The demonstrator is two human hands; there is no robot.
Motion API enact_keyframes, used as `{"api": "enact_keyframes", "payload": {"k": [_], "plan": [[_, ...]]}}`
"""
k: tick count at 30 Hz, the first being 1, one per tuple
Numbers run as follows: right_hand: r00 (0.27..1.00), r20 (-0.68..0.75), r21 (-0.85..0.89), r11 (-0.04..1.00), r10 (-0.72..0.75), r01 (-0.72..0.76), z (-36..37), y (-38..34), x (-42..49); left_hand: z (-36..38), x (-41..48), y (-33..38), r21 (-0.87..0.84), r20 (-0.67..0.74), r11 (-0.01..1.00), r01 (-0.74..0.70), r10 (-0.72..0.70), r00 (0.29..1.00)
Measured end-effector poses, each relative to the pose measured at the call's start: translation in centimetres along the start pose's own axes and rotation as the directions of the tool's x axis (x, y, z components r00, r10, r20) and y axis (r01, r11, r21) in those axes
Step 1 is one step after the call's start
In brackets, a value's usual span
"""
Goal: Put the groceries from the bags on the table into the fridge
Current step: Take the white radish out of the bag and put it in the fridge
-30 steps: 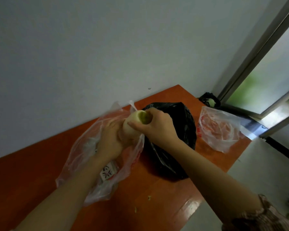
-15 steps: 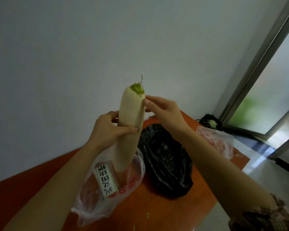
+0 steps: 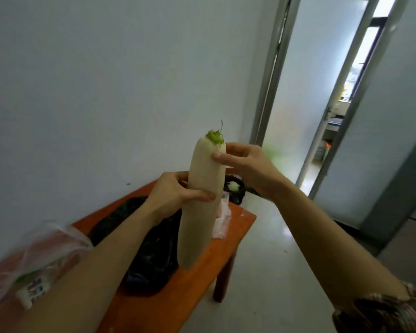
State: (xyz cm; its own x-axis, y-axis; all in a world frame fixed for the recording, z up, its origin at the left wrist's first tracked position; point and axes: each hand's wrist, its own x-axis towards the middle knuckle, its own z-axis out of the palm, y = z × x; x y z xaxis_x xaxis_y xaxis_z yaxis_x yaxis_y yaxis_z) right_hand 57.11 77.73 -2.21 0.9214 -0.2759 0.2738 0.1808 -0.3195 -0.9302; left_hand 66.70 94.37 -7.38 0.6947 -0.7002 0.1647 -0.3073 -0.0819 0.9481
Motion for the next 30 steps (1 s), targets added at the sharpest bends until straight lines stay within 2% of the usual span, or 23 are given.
{"api": "enact_keyframes", "payload": {"k": [5, 8, 13, 19, 23, 30], "plan": [[0.992, -0.109, -0.089, 0.994, 0.061, -0.071, -12.2, 0.9, -8.6, 14.8, 1.1, 2.1, -0.085, 0.220, 0.996, -0.008, 0.026, 0.975], [0.964, -0.258, -0.138, 0.985, 0.062, -0.100, -18.9, 1.3, -13.6, 23.2, 1.6, 3.7, -0.136, 0.345, 0.991, -0.002, 0.050, 0.937], [0.857, -0.515, -0.238, 0.958, 0.017, -0.162, -29.5, 1.4, -20.3, 36.7, 3.0, 7.2, -0.263, 0.498, 0.964, -0.042, 0.173, 0.850], [0.704, -0.709, -0.291, 0.926, -0.040, -0.241, -41.5, 2.0, -27.7, 51.4, 5.7, 10.0, -0.286, 0.690, 0.952, -0.108, 0.283, 0.666], [0.596, -0.800, -0.295, 0.909, -0.066, -0.295, -50.0, 2.9, -30.8, 61.4, 8.8, 12.3, -0.291, 0.761, 0.942, -0.164, 0.332, 0.557], [0.518, -0.846, -0.369, 0.843, -0.129, -0.392, -66.1, 2.0, -33.7, 78.0, 15.9, 19.9, -0.369, 0.778, 0.902, -0.226, 0.432, 0.456]]}}
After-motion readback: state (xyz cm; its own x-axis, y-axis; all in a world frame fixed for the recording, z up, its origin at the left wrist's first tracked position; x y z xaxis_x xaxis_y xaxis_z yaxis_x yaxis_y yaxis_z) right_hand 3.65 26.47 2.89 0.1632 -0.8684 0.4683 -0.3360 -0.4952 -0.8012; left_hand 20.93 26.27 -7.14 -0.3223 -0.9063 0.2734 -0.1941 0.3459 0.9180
